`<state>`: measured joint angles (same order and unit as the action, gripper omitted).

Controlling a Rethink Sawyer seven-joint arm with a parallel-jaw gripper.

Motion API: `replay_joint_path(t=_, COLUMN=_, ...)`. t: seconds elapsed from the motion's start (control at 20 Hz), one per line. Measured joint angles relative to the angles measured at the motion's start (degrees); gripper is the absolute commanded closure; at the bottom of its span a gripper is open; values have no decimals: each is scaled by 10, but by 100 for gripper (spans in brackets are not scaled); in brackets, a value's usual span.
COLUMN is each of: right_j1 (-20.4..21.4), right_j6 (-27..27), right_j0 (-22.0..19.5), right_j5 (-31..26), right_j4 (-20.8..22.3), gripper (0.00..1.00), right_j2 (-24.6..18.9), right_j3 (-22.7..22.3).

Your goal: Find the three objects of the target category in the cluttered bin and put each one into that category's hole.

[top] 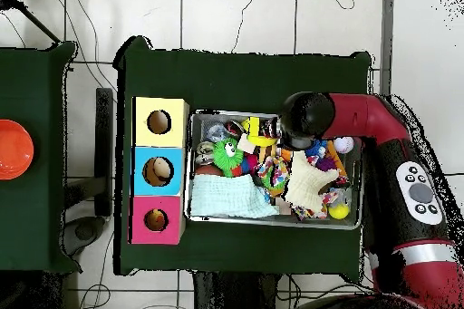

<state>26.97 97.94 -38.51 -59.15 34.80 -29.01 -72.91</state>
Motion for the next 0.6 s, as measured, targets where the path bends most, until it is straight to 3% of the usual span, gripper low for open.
replay_joint_path(t=0.6, right_j1=0, right_j6=0, right_j0=-19, right_j5=0, right_j4=2, gripper=0, right_j2=0, right_j3=-3)
